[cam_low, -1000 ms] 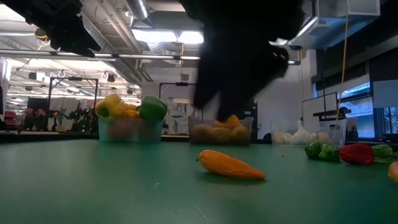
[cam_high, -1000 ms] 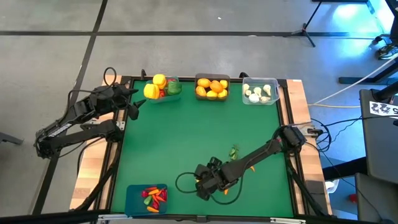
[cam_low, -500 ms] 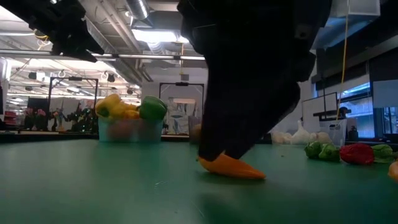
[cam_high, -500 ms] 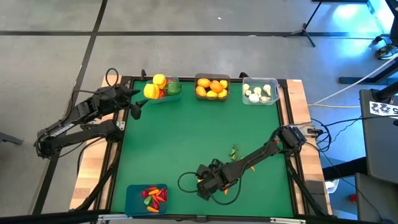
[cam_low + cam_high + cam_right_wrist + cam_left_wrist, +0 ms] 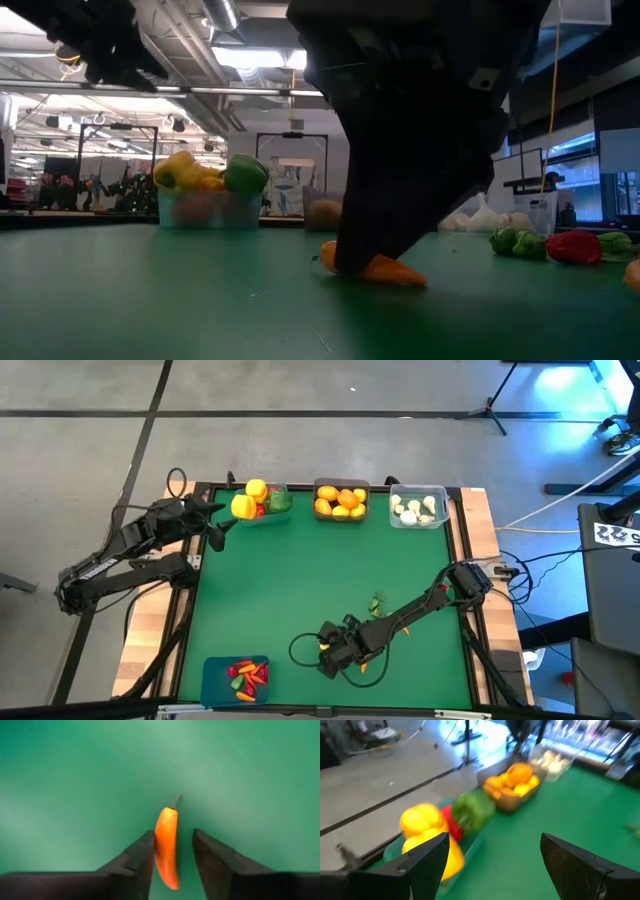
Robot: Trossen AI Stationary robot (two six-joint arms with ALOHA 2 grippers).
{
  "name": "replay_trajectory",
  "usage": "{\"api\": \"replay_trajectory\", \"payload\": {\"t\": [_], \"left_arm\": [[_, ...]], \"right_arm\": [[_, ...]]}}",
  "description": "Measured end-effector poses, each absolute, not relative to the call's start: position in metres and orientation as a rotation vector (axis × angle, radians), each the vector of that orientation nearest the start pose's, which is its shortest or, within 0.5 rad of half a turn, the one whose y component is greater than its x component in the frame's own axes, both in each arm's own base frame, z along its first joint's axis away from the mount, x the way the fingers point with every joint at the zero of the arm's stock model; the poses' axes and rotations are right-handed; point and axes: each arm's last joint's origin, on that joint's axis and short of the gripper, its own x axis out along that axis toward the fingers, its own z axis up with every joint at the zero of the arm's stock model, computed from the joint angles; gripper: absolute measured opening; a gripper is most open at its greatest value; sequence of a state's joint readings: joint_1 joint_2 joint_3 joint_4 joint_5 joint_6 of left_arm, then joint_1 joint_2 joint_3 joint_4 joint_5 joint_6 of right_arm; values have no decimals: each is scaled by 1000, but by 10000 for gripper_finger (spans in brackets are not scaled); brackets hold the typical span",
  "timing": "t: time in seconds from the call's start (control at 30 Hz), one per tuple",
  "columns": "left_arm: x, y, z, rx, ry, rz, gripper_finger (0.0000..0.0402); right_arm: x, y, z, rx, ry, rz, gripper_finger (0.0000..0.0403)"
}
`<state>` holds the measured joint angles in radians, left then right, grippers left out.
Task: Sort produce into baskets
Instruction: Put the yellow chili pepper into the dark blue bin
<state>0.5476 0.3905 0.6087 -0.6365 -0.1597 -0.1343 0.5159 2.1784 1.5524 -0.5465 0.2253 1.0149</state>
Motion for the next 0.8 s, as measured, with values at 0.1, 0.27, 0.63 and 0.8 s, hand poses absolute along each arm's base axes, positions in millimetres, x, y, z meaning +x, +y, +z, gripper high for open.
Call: {"api": "replay_trajectory", "payload": {"t": [0.1,0.27,0.63,0.8], "left_arm": [[74,50,289,-210,299,694,308],[69,46,318,-212,154,683,308],[37,21,396,-223,-136,480,308],[19,8,423,-193,-233,432,308]], "right_arm": [[387,212,137,480,1087,-312,106],[388,212,136,486,1083,-310,45],[414,204,162,509,993,-252,20],[434,188,185,421,875,-250,20]]}}
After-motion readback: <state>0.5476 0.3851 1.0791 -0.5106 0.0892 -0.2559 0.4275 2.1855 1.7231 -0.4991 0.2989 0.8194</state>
